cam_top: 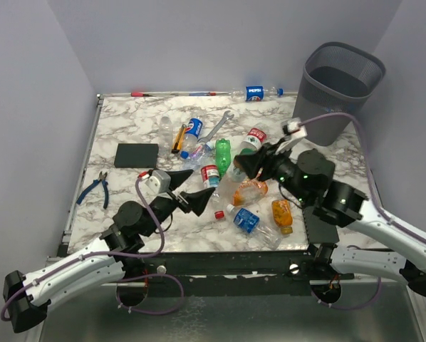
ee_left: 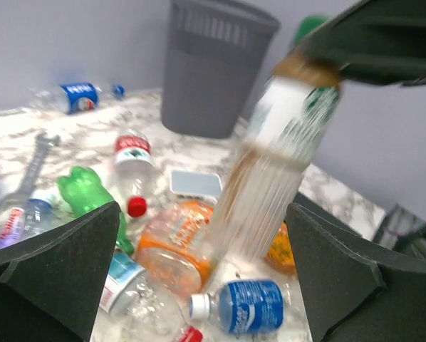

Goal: Put the plastic bottles in the bin
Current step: Pick up the plastic bottle from the corner of the board, then place the plastic bottle in the trash bin.

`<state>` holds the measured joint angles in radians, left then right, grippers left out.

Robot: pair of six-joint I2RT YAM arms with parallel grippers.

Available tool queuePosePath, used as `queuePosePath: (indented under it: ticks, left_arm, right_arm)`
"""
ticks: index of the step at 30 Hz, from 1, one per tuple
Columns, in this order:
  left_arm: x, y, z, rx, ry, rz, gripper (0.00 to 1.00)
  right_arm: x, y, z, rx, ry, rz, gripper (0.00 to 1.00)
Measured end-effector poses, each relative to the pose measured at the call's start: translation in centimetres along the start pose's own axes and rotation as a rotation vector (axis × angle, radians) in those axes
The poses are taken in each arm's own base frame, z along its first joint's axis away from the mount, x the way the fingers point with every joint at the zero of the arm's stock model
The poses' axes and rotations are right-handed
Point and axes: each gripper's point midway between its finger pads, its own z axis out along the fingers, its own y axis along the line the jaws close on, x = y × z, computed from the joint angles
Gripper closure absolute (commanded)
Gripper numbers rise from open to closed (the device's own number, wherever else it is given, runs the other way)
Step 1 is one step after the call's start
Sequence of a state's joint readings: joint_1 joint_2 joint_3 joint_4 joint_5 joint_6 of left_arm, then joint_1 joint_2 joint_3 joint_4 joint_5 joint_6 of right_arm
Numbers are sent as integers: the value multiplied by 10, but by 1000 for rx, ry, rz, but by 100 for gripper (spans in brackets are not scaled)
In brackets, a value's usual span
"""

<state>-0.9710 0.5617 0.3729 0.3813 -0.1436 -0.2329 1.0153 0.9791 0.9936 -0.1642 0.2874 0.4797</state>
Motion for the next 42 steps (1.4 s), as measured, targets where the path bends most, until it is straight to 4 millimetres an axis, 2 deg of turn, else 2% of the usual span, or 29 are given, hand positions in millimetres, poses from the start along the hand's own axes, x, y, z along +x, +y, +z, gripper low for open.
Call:
queuePosePath:
  ticks: [3,4,8,11,14,18,26,28,30,32,33,36,39,42]
  left_arm:
    - [-22,15,-10,-84,-95,-4,1]
    - [-27,21,-14,-114,-121,-7,1]
    - [-50,45,-28,-252,-226,-39,1]
    - [-46,65,-33,-369,-222,-52,1]
    - [-35,78,-31,-457,-163,-38,1]
    - [-25,86,-26,-515,-92,-9,1]
    - [-11,88,-24,-525,-28,26,1]
    - [-8,87,-23,-518,-17,31,1]
    - [-6,86,-23,-509,-5,36,1]
    - [-3,86,-22,-505,6,42,1]
    - [-1,86,-22,-505,13,44,1]
    - [0,86,-22,-506,20,47,1]
    - [0,87,-23,-514,21,46,1]
    - [-1,89,-25,-527,17,46,1]
  right_arm:
    - [-67,-6,-27,88,-149,-55,100]
    - [-96,-9,-43,120,-218,-68,100]
    - [-178,-25,-104,248,-430,-90,99]
    - [-221,-42,-143,367,-542,-116,99]
    - [-247,-51,-160,477,-589,-165,99]
    - [-267,-51,-153,579,-602,-250,100]
    - [-295,-33,-112,652,-607,-334,99]
    - [-308,-32,-104,663,-622,-330,100]
    - [-328,-39,-97,683,-642,-319,99]
    - [-351,-57,-93,721,-670,-298,99]
    - [-365,-73,-92,744,-695,-278,99]
    - [-373,-129,-87,825,-684,-226,100]
    - [-368,-189,-89,877,-685,-92,100]
    - [-337,-248,-104,962,-712,32,99]
